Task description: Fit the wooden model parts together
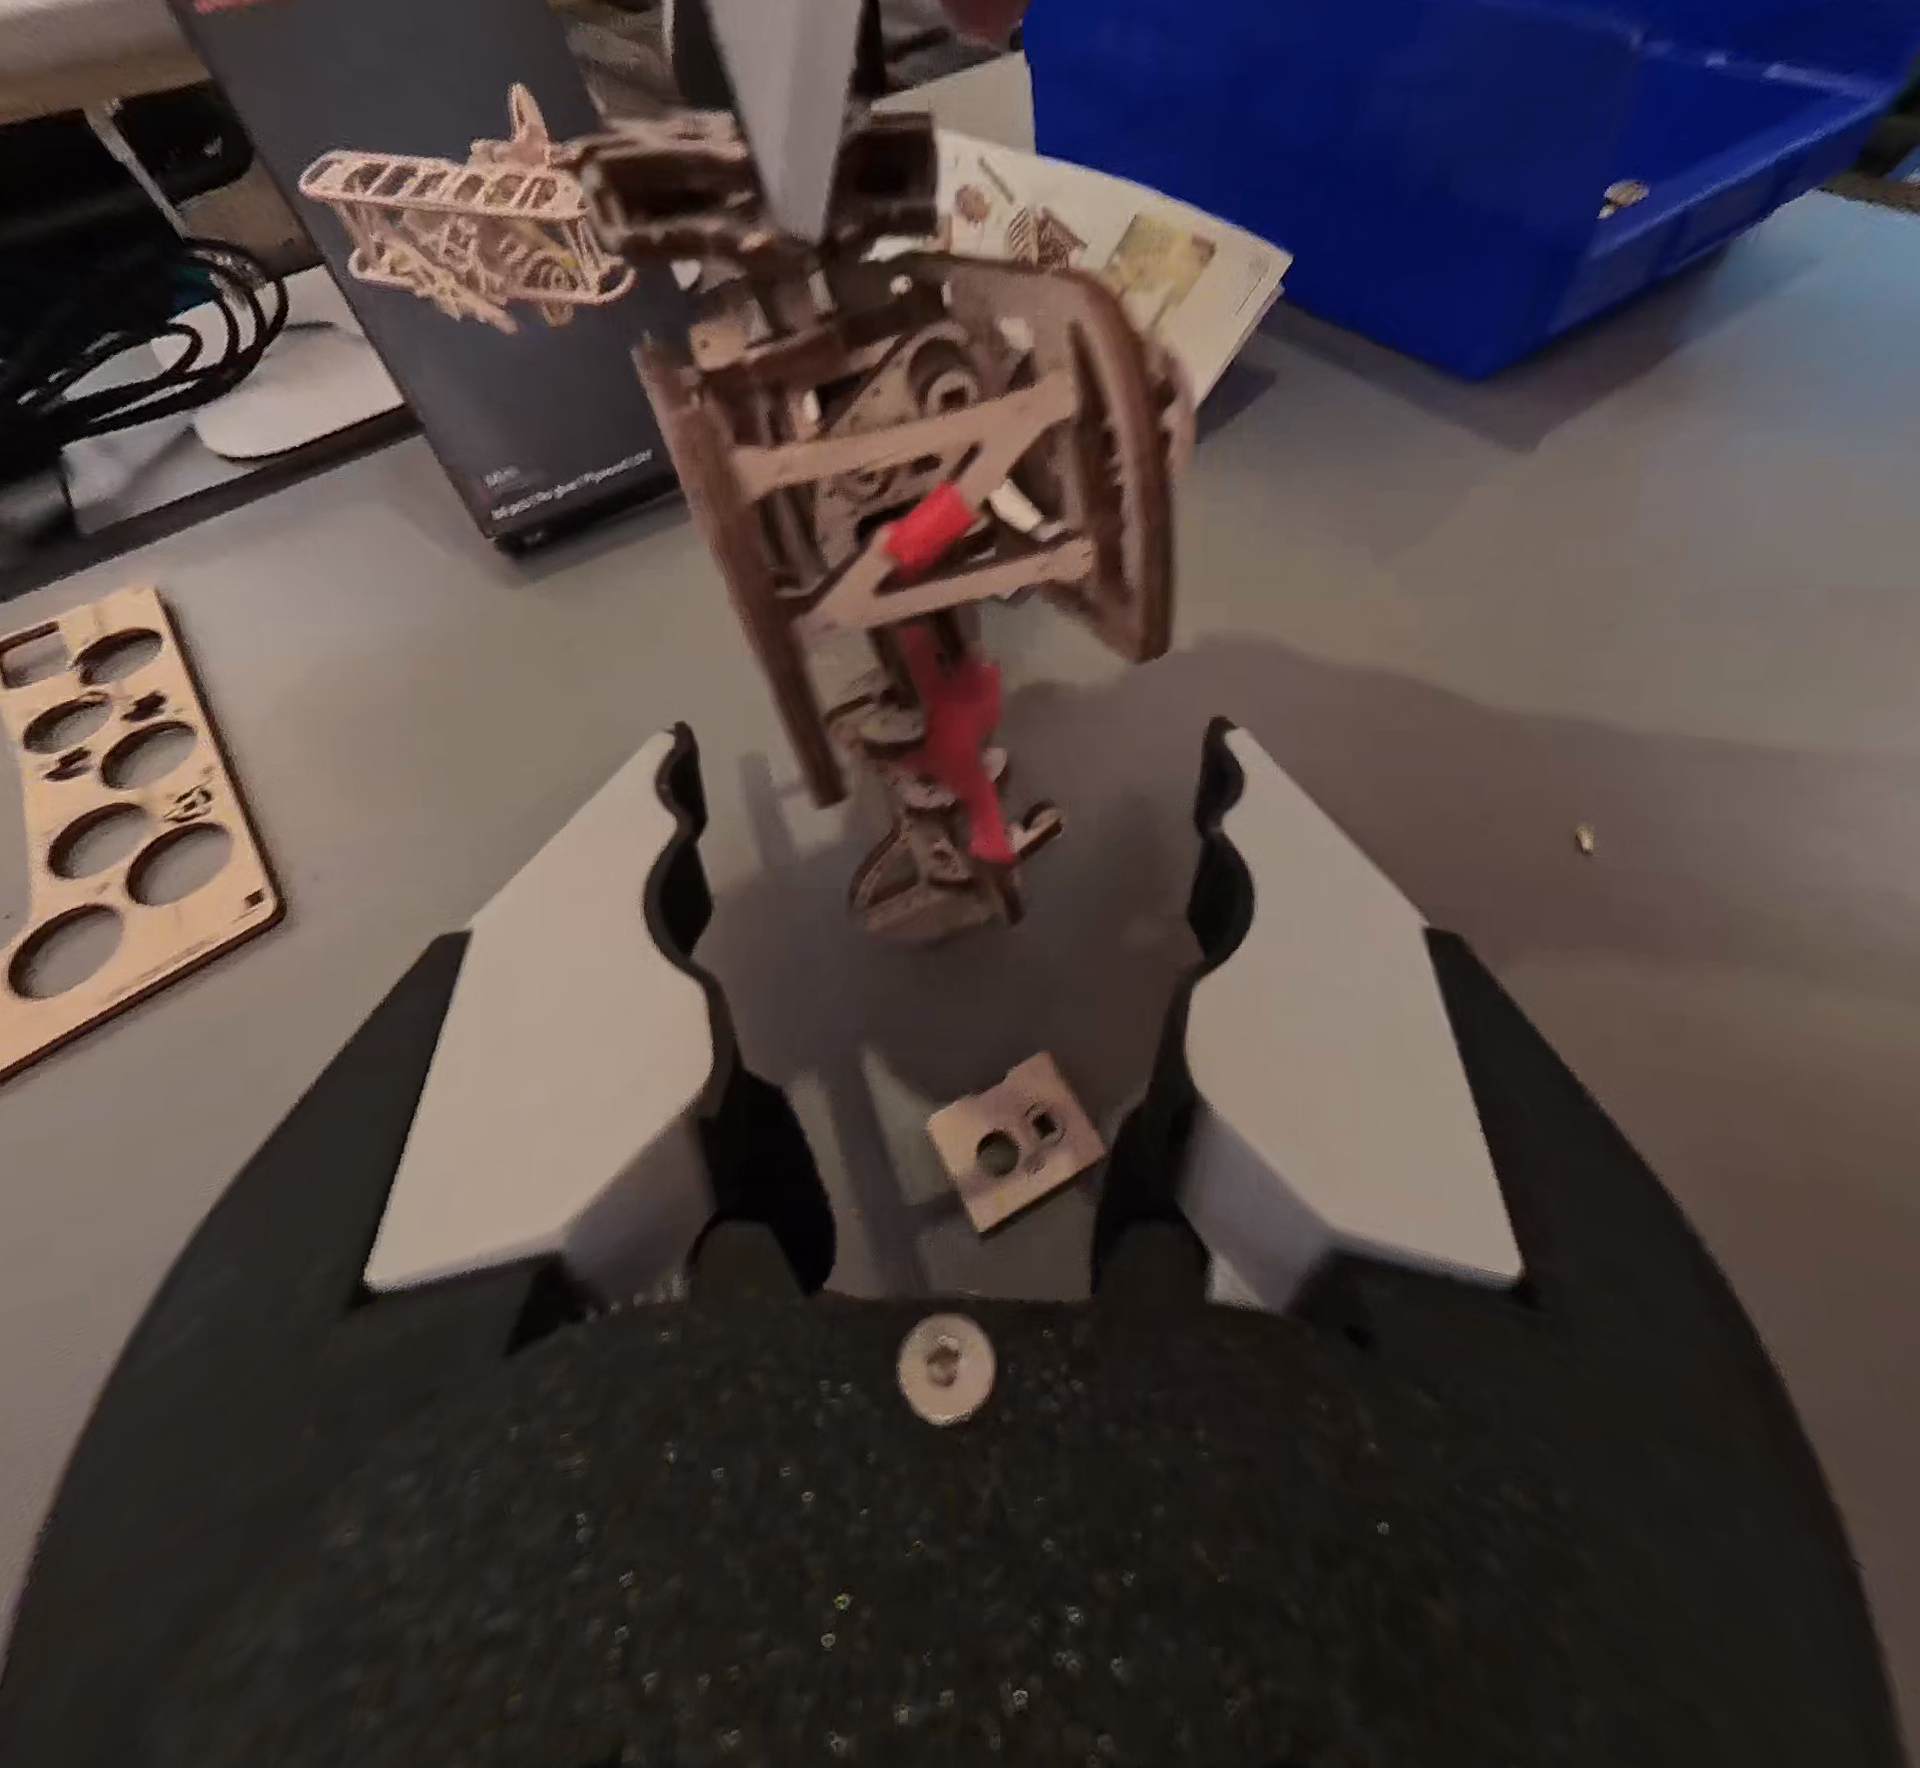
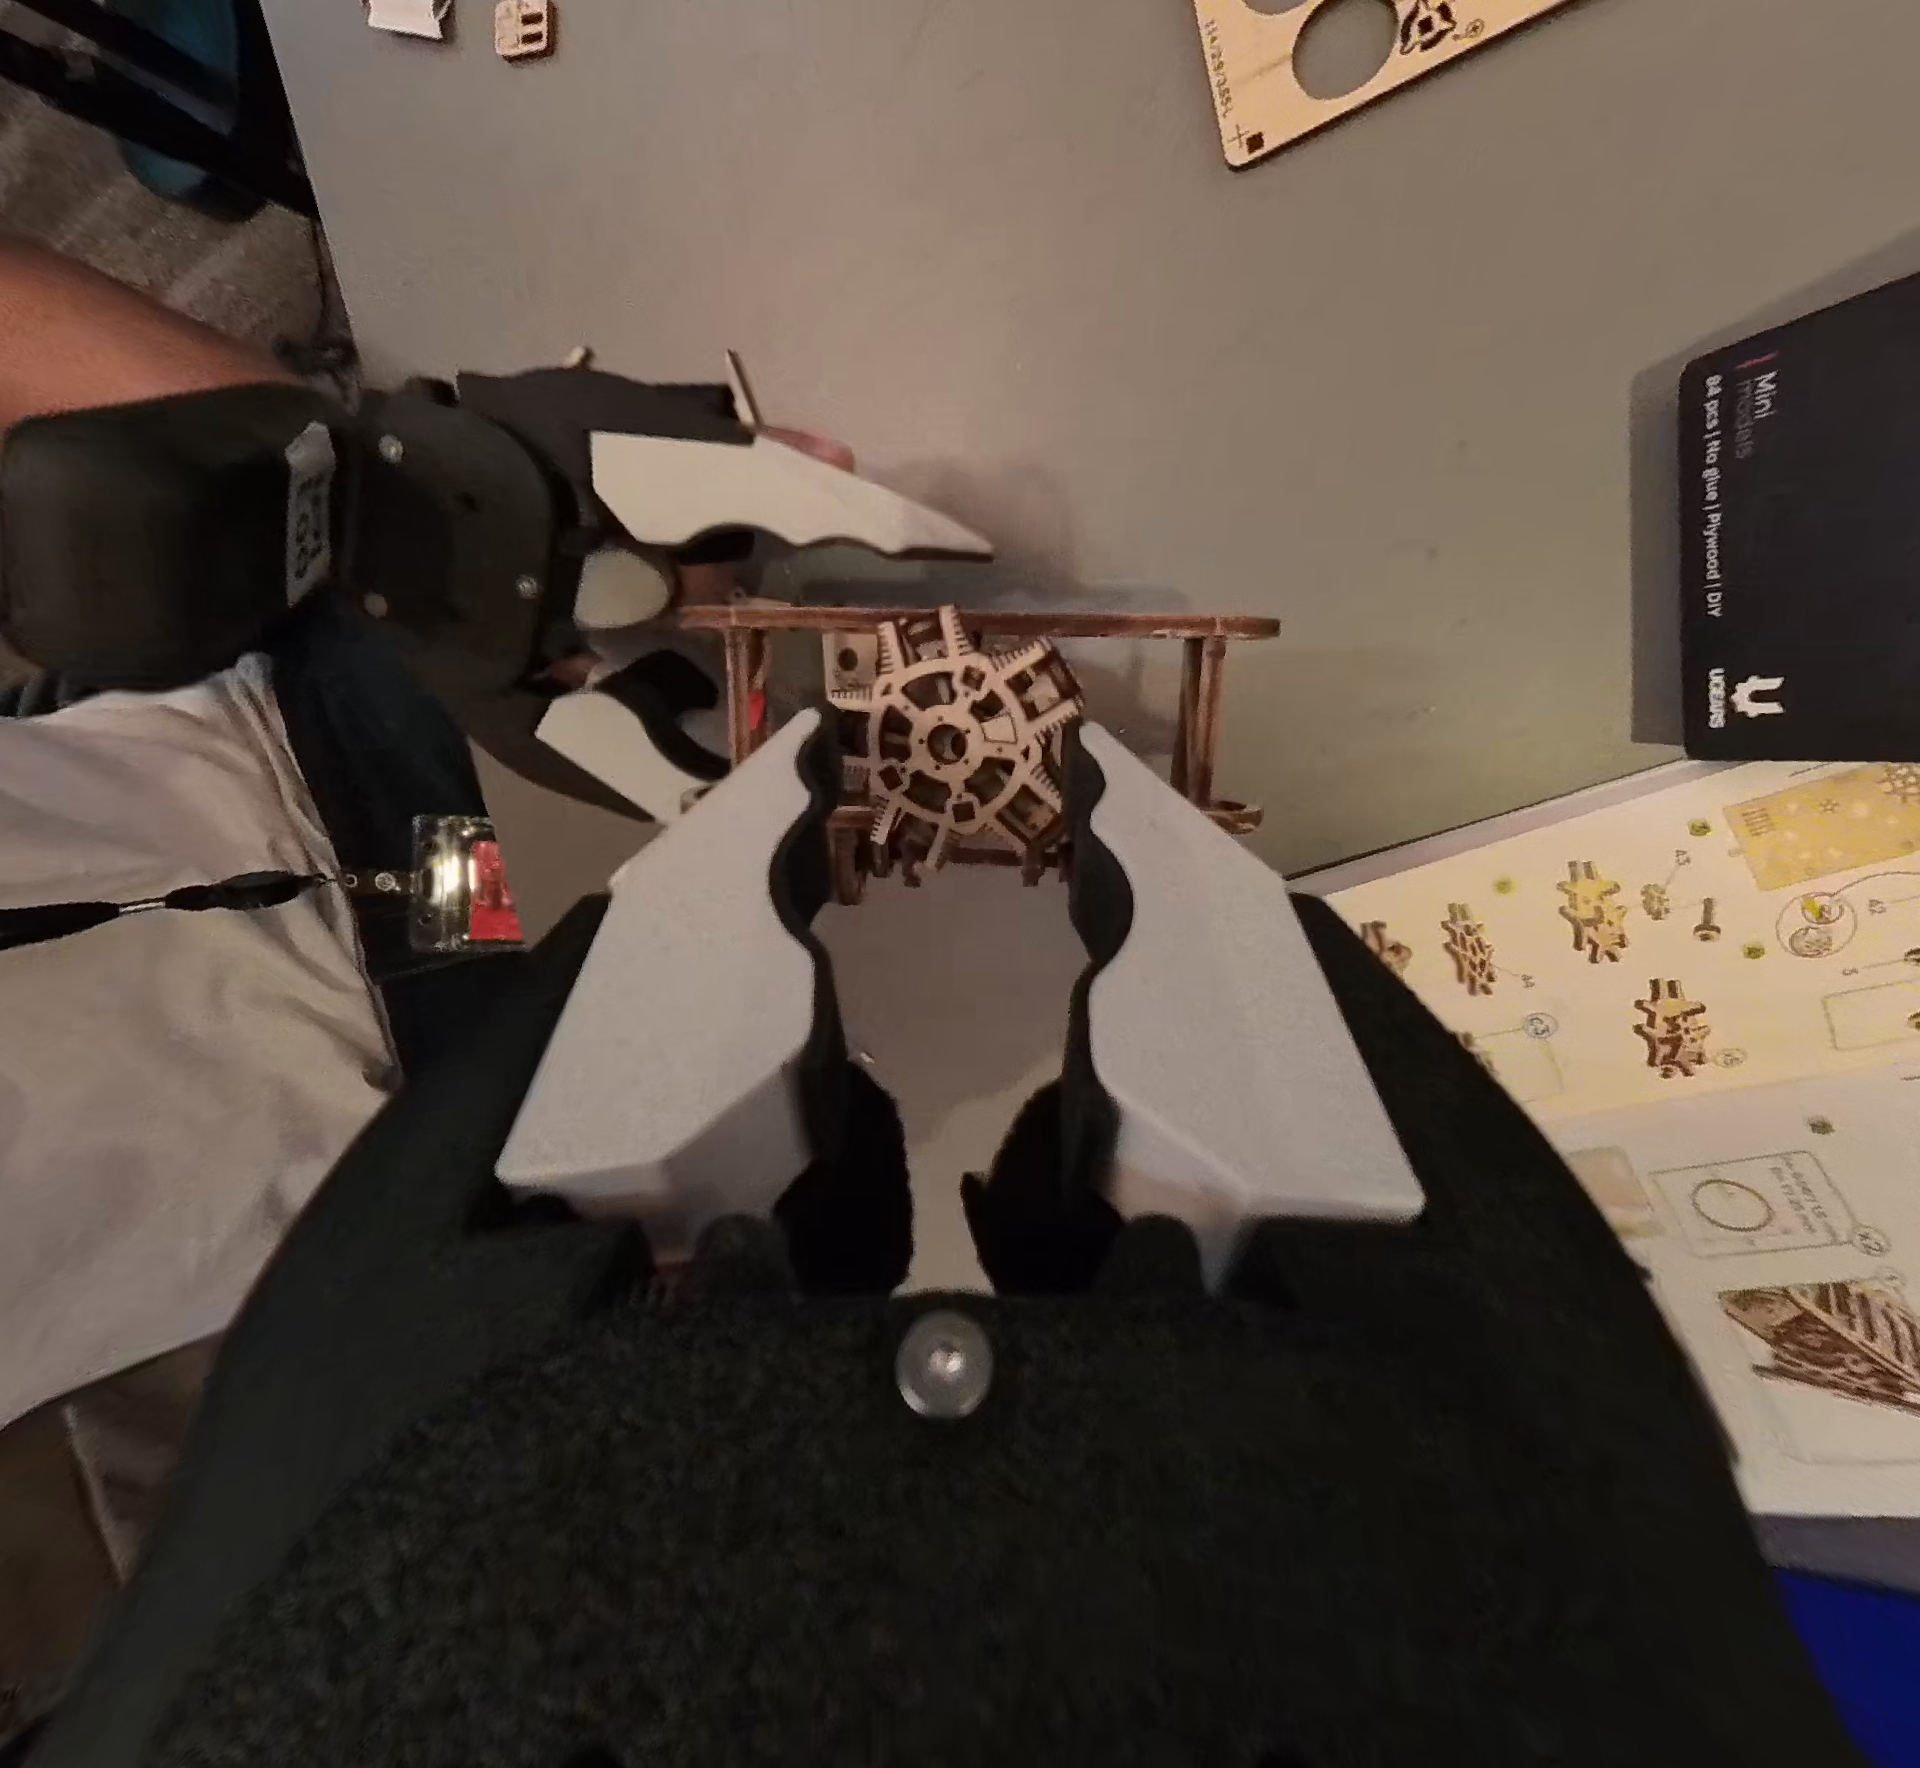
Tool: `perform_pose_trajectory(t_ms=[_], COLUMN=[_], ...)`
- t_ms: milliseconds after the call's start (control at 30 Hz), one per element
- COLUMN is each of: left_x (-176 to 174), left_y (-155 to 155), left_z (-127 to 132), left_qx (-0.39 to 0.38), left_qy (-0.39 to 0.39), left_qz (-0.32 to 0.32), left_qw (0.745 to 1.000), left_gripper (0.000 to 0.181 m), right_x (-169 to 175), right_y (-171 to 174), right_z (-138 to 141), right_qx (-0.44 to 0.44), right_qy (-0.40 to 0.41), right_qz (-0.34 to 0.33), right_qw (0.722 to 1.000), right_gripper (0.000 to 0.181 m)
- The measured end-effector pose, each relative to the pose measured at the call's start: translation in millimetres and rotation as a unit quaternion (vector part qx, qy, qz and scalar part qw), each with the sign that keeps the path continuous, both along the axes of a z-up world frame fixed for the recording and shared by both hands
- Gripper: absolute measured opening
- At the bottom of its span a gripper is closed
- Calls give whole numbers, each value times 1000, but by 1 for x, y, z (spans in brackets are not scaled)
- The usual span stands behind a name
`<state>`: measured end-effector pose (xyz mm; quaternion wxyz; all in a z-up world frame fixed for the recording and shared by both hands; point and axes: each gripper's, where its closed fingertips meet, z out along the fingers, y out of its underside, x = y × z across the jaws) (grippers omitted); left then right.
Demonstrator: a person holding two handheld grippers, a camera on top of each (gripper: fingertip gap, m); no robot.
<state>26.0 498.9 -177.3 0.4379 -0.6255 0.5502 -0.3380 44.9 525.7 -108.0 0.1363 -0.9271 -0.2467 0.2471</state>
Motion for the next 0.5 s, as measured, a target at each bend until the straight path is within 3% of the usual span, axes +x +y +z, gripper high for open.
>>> perform_pose_trajectory(t_ms=[300,500], left_x=[27,29], left_y=[7,7], left_z=[-15,-20], left_qx=[-53,-64], left_qy=[39,52], left_qz=[28,27], left_qw=[997,996], left_gripper=[72,39], right_x=[6,9], right_y=[3,-3], right_z=[-2,-2], right_qx=[-11,-11], right_qy=[13,20], right_qz=[-44,-64], right_qw=[999,998], right_gripper=[41,41])
